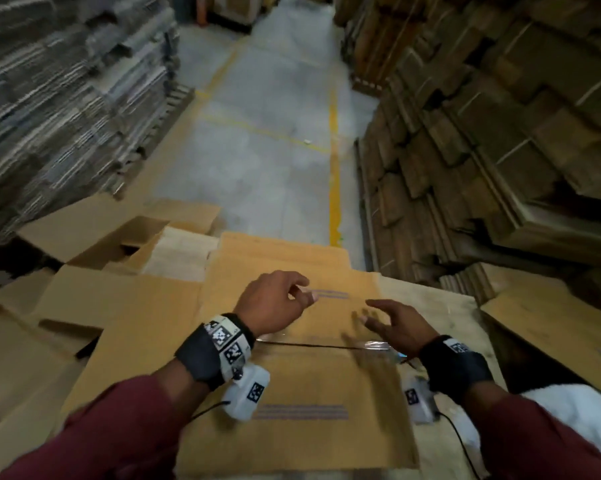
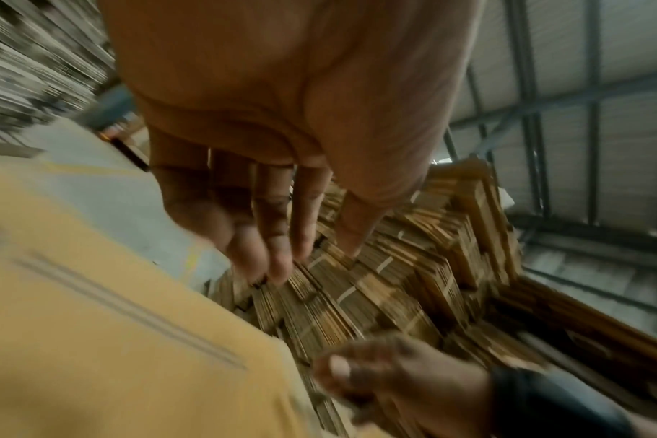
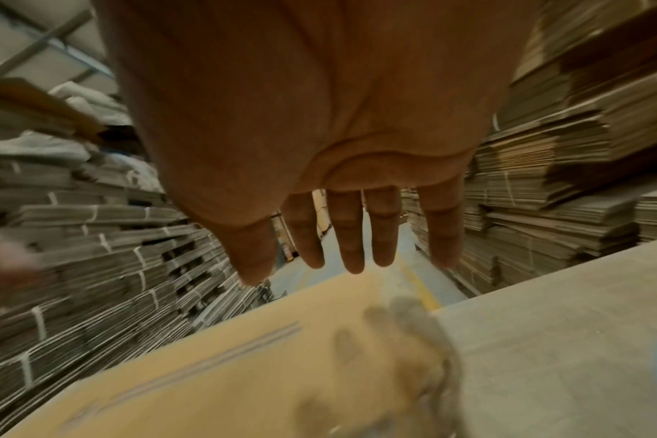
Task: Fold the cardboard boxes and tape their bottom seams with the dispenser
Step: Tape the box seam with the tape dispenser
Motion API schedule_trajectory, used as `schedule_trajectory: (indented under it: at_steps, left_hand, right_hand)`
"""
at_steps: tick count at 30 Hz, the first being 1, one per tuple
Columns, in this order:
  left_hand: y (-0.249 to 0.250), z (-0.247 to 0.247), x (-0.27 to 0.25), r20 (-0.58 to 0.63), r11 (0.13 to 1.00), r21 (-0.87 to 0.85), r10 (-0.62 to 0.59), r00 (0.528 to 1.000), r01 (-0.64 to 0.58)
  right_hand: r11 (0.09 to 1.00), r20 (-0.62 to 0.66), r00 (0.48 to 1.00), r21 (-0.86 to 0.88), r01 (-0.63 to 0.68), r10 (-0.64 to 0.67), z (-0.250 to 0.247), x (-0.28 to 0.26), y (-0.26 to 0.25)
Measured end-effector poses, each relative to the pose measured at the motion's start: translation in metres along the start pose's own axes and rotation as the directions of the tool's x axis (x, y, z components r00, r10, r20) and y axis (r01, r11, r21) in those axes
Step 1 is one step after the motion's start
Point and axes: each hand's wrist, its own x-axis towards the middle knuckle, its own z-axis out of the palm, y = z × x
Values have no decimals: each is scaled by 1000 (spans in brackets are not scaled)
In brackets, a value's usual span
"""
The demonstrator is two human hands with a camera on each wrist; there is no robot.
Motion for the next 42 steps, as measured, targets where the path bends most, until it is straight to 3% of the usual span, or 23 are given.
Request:
schedule_trajectory:
  at_steps: [3,7,13,17,21,24,31,37,39,42]
  left_hand:
    - [51,54,9,10,994,113,-8,1000,6]
    - [98,134,19,86,955,286,-110,990,81]
    - [129,239,16,158,826,542,-281,947,154]
    - [124,277,-3,142,735,640,-402,905,226]
    - [105,269,-18,35,685,680,-387,922,261]
    - [77,243,-33,29,670,686,-416,909,285]
    - [15,177,-74,-13,736,607,-370,929,302]
    - [-19,158,-100,-99,810,489,-318,943,324]
    - [-20,167,-100,-143,832,476,-245,959,283]
    - [-21,186,-91,-159,836,494,-183,970,238]
  right_hand:
    - [999,-16,1000,29,-16,17,-17,21,49]
    - [995,-4,996,12,94,-94,-24,67,93]
    - [964,105,962,-57,259,-252,-21,137,107]
    - [953,212,933,-24,303,-291,-24,153,108]
    - [961,215,937,16,277,-274,-20,151,112]
    - [974,169,960,71,215,-224,-9,135,108]
    - [973,157,985,229,33,-70,26,67,104]
    - [875,201,959,477,80,-198,79,9,135]
    - [906,207,957,410,104,-203,69,9,156]
    - [985,154,982,154,82,-106,44,25,196]
